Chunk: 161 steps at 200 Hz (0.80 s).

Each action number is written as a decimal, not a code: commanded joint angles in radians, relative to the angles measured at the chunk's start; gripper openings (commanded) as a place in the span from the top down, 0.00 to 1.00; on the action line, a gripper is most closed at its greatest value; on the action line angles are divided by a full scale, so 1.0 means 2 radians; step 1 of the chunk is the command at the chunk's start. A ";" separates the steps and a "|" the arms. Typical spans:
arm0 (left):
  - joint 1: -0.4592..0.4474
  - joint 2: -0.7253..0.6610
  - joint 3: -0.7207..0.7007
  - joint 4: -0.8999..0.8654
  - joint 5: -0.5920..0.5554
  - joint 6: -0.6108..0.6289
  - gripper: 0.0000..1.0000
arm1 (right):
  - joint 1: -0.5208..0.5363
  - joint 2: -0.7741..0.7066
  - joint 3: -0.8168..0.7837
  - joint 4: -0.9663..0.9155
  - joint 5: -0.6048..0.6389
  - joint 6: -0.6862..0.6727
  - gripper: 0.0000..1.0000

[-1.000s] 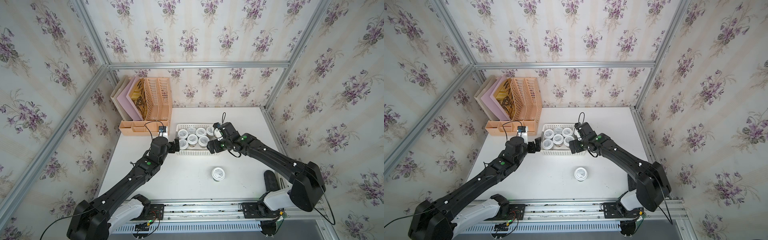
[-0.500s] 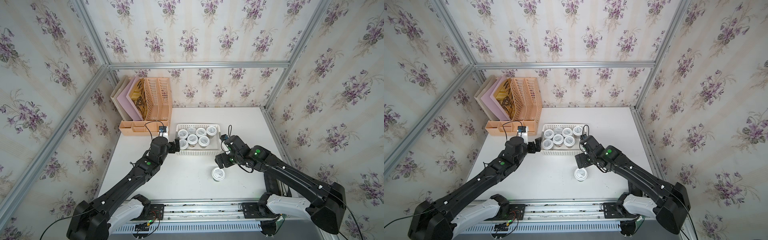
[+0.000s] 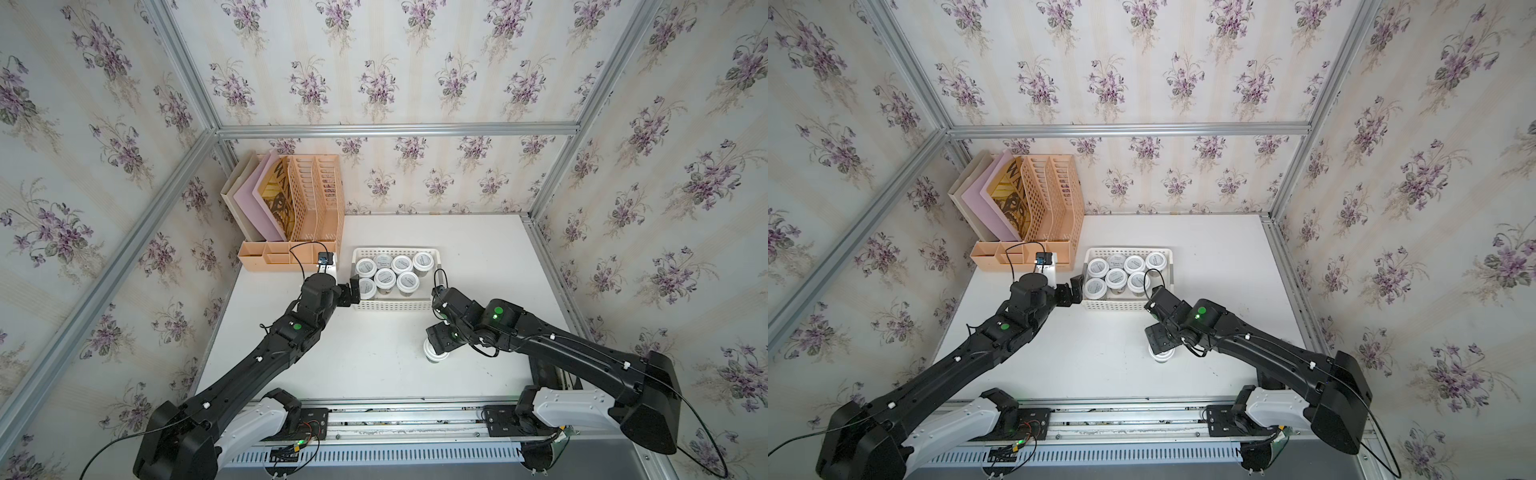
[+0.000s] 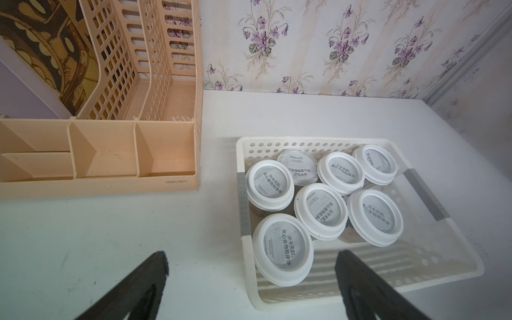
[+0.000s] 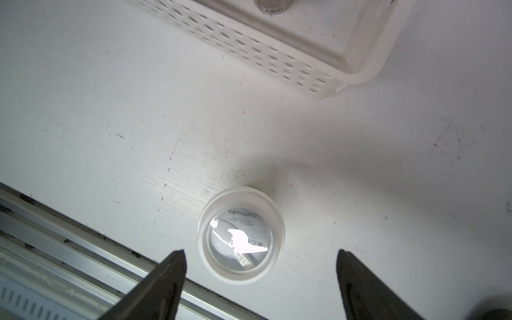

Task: Put the yogurt in the basket
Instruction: Pick up the yogurt from the center of the board.

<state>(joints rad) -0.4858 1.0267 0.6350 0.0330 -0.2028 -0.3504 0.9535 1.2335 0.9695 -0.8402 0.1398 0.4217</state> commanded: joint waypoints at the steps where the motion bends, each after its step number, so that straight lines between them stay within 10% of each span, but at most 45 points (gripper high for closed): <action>1: 0.000 -0.002 0.003 0.007 0.002 -0.002 0.02 | 0.006 0.003 -0.003 -0.007 -0.001 0.016 0.12; 161: 0.000 -0.002 0.003 0.008 0.002 -0.002 0.01 | 0.029 0.042 -0.021 0.027 -0.030 0.022 0.15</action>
<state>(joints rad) -0.4858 1.0241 0.6350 0.0330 -0.2024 -0.3504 1.0100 1.3140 0.9298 -0.8032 0.0875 0.4671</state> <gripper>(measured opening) 0.984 0.859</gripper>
